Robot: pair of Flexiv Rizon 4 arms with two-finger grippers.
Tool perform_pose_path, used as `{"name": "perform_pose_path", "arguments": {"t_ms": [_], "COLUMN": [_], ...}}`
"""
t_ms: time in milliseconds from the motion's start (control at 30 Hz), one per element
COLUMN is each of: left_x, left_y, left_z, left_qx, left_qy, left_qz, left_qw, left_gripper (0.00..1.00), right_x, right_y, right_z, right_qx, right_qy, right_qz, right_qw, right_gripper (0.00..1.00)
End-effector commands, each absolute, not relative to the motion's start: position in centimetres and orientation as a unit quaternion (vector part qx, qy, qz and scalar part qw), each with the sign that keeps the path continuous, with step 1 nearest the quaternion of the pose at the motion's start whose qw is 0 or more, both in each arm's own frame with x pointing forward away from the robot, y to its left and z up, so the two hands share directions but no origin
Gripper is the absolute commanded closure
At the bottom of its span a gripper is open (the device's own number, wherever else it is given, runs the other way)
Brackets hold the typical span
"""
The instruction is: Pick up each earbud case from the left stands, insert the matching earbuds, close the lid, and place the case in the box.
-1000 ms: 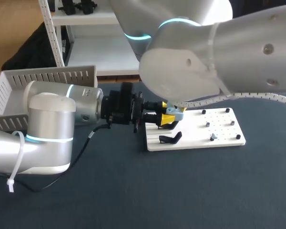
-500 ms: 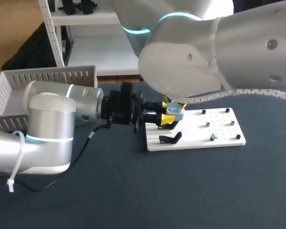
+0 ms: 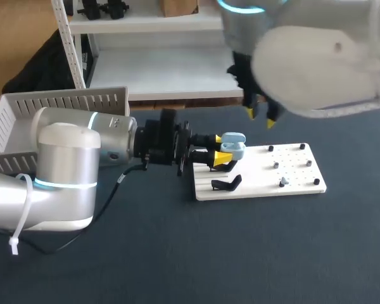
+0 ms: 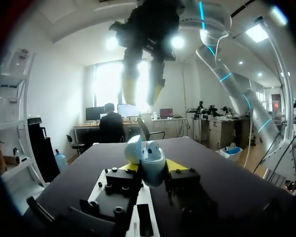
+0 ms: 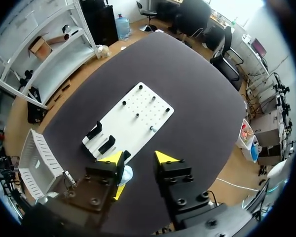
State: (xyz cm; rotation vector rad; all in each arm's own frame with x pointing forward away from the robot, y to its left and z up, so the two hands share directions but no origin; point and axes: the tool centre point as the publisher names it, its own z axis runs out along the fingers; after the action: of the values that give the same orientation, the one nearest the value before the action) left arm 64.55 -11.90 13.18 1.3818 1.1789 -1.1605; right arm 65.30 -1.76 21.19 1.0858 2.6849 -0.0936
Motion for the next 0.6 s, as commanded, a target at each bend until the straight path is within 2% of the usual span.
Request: {"name": "perform_pose_path", "arguments": {"t_ms": [33,200,600], "left_x": [65.0,64.9,64.4], "left_y": [-12.7,-14.1,-15.3], "left_z": [14.1,15.3,15.4], "left_qx": [0.570,0.578,0.578], "left_qy": [0.464,0.444,0.457], "left_qz": [-0.465,-0.450,-0.432], "left_qw": [0.494,0.516,0.519], "left_gripper": [1.00,1.00,1.00], "right_x": [65.5,66.5,67.4], "right_y": [-5.3,-7.4,-10.0], "right_z": [20.6,20.4,19.3], "right_qx": [0.366,0.365,0.346], "right_qy": [0.919,0.921,0.929], "right_qz": [0.028,0.027,0.062], "right_qw": [0.142,0.136,0.115], "right_gripper": [0.60,0.59,0.58]}}
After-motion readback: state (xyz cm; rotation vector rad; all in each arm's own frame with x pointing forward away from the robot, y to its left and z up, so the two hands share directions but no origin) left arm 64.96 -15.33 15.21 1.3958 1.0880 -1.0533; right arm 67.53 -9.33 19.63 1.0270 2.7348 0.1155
